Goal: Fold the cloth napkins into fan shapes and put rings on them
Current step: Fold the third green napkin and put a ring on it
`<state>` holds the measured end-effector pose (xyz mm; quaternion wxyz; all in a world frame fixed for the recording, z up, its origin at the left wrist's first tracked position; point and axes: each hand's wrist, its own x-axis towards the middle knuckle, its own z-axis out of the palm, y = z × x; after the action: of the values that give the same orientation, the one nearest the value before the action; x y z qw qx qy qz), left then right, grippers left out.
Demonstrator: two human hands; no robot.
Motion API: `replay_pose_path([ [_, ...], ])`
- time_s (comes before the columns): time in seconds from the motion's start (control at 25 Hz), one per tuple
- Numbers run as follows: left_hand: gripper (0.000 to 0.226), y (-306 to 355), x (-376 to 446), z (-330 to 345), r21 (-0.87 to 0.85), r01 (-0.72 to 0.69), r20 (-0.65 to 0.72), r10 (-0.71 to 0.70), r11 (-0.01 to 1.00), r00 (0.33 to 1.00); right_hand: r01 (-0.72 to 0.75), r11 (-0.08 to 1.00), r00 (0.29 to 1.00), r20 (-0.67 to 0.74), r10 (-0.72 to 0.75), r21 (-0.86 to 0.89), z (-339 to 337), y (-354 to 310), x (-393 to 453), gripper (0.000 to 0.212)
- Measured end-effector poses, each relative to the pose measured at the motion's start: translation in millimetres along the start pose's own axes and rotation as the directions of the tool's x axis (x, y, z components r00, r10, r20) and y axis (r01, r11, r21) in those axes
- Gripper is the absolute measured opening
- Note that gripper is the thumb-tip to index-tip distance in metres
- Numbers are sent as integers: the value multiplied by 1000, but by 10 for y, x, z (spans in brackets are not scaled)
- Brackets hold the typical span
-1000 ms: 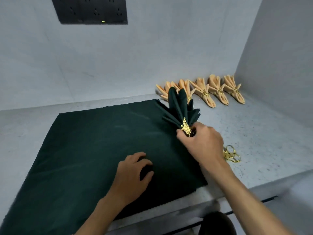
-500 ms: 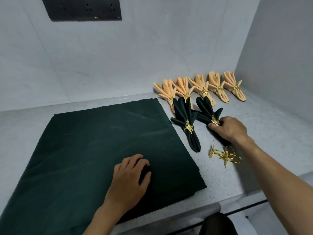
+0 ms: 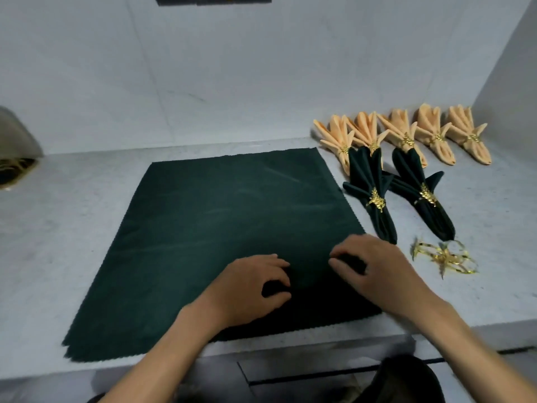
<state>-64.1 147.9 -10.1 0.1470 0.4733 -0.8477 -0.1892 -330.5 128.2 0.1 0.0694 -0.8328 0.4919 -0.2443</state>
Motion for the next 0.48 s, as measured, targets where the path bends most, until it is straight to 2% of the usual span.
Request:
replay_pose_path([
  [0.08, 26, 10, -58, 14, 97, -36, -82, 44, 995, 996, 113, 993, 979, 170, -117, 29, 236, -180, 18, 38],
  [0.16, 37, 26, -114, -7, 225, -28, -80, 47, 974, 996, 212, 977, 950, 242, -197, -36, 292, -205, 51, 47],
  [0.2, 42, 12, -158, -33, 282, 25, -78, -3, 959, 997, 252, 964, 939, 263, -222, -83, 279, -201, 47, 47],
  [0.28, 45, -84, -308, -131, 341, 194, -113, -165, 920, 980, 290, 941, 945, 210, -252, -173, 256, -147, 23, 31],
  [0.32, 42, -182, -397, -215, 368, 281, -163, -236, 887, 958, 246, 952, 965, 131, -225, -181, 242, -99, 45, 25],
  [0.4, 28, -372, -600, -484, 381, 426, -215, -369, 821, 904, 69, 990, 998, 19, -67, -122, 111, -58, 174, 25],
  [0.44, 20, -464, -725, -649, 343, 444, -173, -409, 828, 896, 19, 994, 997, 74, -11, -104, 2, -39, 237, 22],
  [0.48, 9, -546, -854, -812, 267, 425, -62, -424, 865, 903, 11, 996, 977, 211, 8, -89, -133, -2, 283, 16],
])
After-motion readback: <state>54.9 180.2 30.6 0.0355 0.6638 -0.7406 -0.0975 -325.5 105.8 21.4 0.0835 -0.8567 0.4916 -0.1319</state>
